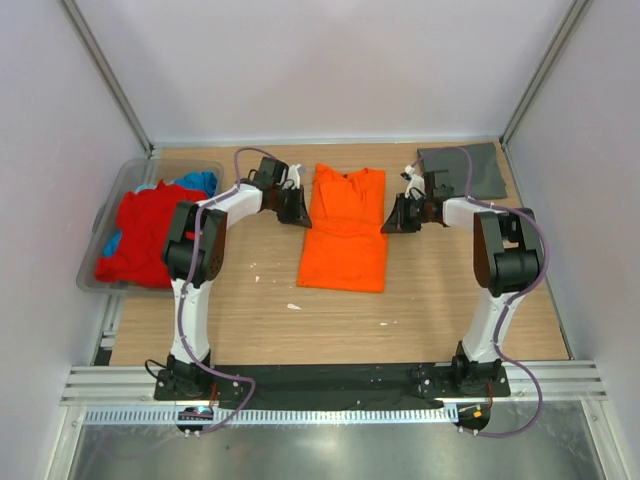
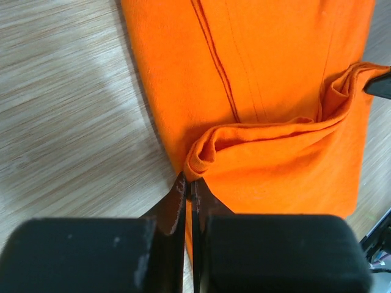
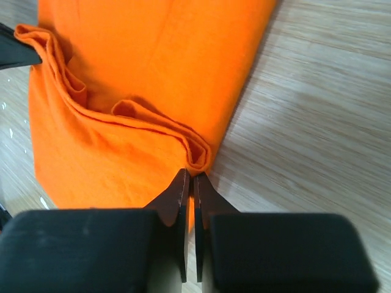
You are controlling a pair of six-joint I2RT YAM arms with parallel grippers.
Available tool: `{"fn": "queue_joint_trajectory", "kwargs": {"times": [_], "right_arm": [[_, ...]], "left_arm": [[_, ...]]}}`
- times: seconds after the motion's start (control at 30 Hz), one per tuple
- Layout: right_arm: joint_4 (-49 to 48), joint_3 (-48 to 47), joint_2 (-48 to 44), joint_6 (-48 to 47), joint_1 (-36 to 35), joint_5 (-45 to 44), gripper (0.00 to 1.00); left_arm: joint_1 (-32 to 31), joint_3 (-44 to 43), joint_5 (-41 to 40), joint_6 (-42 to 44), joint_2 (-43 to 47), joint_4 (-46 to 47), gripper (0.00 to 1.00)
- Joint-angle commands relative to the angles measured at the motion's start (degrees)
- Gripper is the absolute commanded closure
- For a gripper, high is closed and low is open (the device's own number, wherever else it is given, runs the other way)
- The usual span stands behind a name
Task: Fold and stack the t-shirts
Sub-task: Fold the tshirt
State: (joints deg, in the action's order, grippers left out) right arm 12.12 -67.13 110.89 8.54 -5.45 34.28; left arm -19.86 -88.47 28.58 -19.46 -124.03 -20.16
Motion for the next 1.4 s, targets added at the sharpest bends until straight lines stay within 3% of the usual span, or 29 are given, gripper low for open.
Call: {"fn": "queue_joint_trajectory", "kwargs": {"times": [0.0,0.03,0.53,0.8,1.07,1.37], "right_arm": [[-6.7,2.5,-3.9,-2.4,0.0,3.5,0.95],[-7.6,2.9,-4.4,-2.6,0.0,4.2,0.99],[-20.4,8.9,-8.0,-3.0,0.0,9.6,0.99],[-20.1,8.4,-7.4,-4.4,0.0,7.6,0.99],[-17.6,5.2,-2.9,-3.8,0.8,5.7,0.99],[-9.8,-1.2,3.1,-2.1,1.1,2.6,0.89]], "left_arm": [[0.3,-1.6,1.8,-0.1,0.4,2.3,1.00],[0.3,-1.6,2.6,-0.7,0.4,2.7,1.00],[0.9,2.6,-0.1,-4.7,3.0,6.6,1.00],[1.4,4.8,0.4,-5.8,5.6,10.7,1.00],[1.8,2.9,1.2,-6.6,0.7,9.4,1.00],[1.8,1.2,-0.5,-7.5,-1.0,8.0,0.98]]}}
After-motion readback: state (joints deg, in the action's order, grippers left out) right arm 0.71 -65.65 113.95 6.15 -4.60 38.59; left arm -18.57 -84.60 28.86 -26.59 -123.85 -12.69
